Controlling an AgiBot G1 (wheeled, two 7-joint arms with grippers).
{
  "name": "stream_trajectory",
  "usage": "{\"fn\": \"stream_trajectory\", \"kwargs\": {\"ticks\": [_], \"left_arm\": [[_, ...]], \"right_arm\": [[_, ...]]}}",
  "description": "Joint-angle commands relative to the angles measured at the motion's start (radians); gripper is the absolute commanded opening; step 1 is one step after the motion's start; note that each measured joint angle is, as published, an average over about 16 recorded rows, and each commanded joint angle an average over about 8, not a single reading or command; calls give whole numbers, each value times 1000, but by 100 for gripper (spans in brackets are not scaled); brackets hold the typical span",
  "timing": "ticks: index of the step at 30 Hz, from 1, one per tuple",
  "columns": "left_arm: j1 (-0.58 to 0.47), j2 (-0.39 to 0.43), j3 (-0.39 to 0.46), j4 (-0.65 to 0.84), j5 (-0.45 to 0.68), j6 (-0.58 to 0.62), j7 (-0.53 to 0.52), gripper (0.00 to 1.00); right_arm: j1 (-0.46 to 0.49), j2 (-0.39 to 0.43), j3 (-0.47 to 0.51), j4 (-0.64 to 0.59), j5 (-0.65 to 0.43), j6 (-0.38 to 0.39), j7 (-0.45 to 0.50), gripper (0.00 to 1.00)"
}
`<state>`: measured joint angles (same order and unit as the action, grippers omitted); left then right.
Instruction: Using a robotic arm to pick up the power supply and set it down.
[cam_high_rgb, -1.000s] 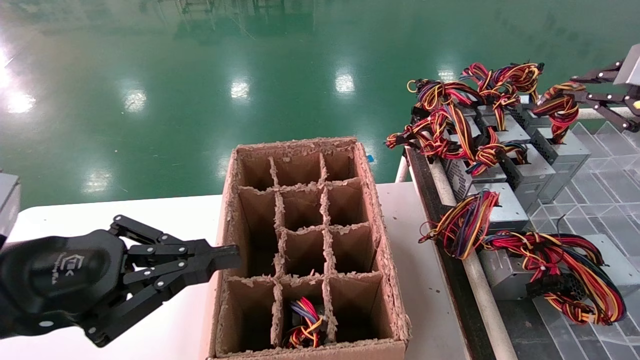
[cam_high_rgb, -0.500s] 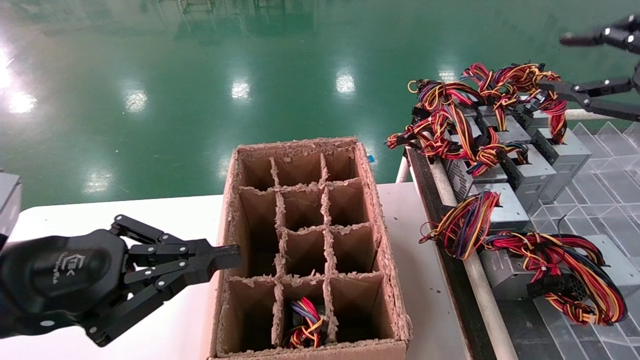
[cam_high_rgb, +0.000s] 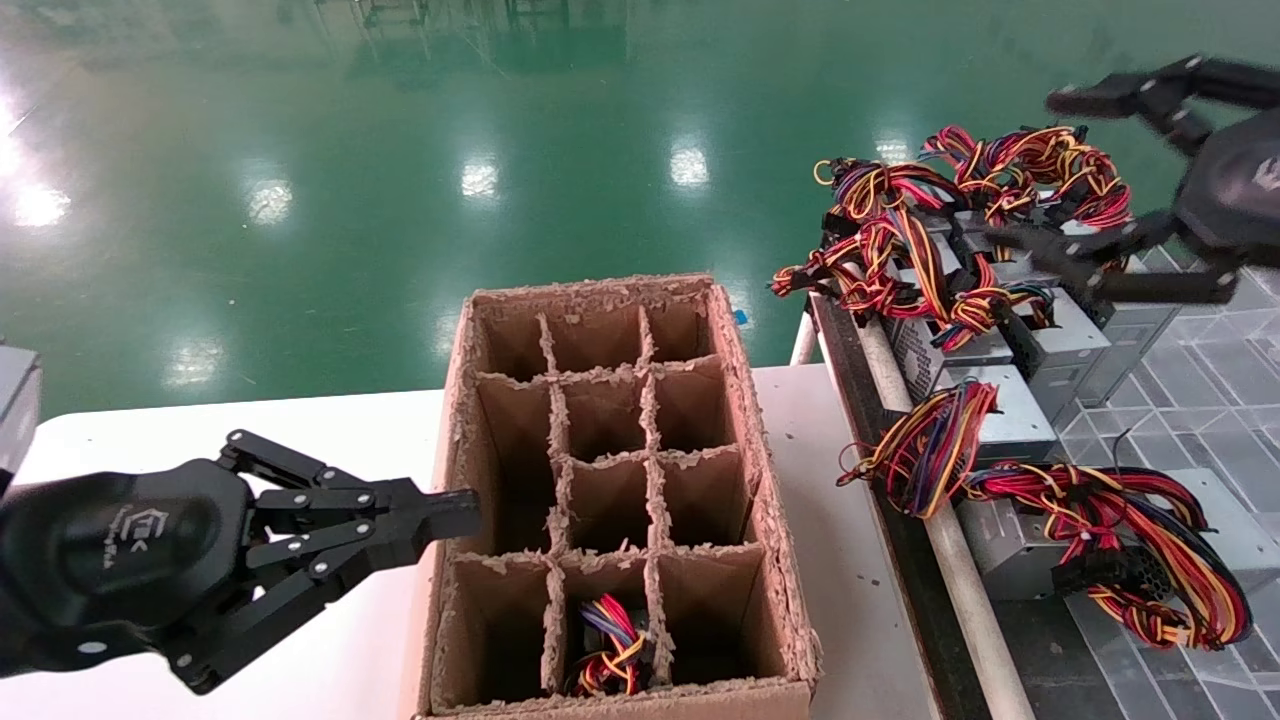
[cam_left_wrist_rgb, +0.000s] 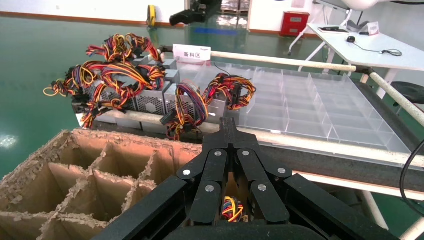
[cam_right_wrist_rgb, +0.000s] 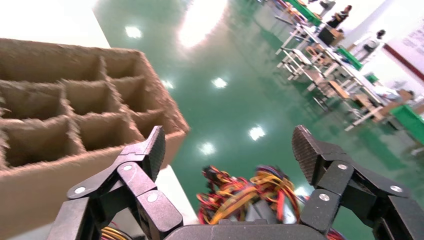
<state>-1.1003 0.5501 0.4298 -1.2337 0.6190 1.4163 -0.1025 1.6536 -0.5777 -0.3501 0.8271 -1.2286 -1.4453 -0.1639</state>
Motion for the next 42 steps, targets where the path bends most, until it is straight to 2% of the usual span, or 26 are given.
{"fn": "stream_trajectory", "kwargs": {"ticks": [1, 4, 5, 42], "left_arm": [[0, 0, 0, 0, 0, 0, 0, 55], [0, 0, 0, 0, 0, 0, 0, 92], [0, 0, 0, 0, 0, 0, 0, 100], [0, 0, 0, 0, 0, 0, 0, 100]], "right_arm": [[-25, -1, 3, 19, 21, -2, 15, 100], [-61, -4, 7, 48, 52, -5, 37, 100], [-73, -4, 9, 58, 63, -6, 44, 100], [-521, -30, 64, 411, 448, -45, 316, 100]]}}
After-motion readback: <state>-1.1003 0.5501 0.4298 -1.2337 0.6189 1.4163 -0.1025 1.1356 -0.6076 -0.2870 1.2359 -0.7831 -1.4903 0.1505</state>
